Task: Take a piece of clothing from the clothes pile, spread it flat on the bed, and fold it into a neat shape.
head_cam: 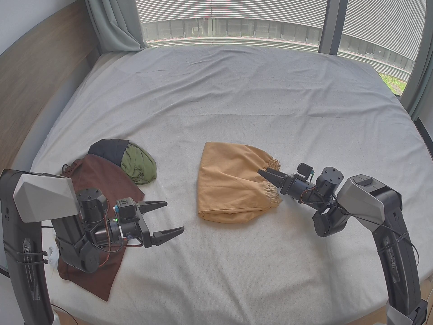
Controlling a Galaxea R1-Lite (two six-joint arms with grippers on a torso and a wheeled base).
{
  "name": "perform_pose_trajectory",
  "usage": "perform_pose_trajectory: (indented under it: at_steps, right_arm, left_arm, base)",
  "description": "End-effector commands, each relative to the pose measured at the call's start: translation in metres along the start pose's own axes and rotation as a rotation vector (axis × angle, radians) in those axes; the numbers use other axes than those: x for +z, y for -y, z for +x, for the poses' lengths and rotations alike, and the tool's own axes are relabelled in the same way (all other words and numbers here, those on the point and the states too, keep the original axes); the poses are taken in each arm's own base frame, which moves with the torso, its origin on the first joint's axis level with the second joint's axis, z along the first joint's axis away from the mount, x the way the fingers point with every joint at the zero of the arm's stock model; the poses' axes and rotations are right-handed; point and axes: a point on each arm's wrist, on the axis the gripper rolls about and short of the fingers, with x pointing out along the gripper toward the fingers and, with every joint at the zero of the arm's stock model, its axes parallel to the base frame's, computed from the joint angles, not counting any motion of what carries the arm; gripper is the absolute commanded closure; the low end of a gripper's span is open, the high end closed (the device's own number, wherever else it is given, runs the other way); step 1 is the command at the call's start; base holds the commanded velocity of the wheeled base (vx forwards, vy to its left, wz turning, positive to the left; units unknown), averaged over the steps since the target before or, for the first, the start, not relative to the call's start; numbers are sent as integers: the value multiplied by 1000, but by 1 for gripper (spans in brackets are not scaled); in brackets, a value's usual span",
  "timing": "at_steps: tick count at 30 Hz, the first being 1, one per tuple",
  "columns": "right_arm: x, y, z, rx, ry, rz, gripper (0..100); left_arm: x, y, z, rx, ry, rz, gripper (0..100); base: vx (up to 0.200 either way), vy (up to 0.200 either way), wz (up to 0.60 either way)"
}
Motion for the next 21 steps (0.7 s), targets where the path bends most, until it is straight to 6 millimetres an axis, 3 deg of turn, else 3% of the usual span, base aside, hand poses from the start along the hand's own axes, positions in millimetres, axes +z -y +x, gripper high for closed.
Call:
perform_pose_trajectory:
  at_steps: [1,6,8,10,11,16,21]
  right_arm:
    - [8,-15,0,8,-9,2,0]
    - [35,-55,2,45,-5,-39,0]
    - [52,-87,-2,67,-4,-70,0]
    - [58,-98,-6,73,-7,-79,0]
    - [61,-114,-11,79,-18,-87,0]
    - [54,-158,-35,84,-85,-140,0]
    - [42,-184,-61,74,-150,-190,0]
  left_arm:
    - [5,3,-2,-2,7,9,0]
    - [25,12,-6,-10,37,45,0]
    - [33,20,-10,-18,45,54,0]
    - [34,22,-12,-18,45,54,0]
    - [36,26,-15,-21,43,52,0]
    - [47,44,-21,-48,46,58,0]
    - [58,58,-26,-73,60,71,0]
  base:
    - [0,0,0]
    - [0,0,0]
    - [0,0,0]
    - [0,0,0]
    - [0,0,0]
    - [0,0,0]
    - [0,0,0]
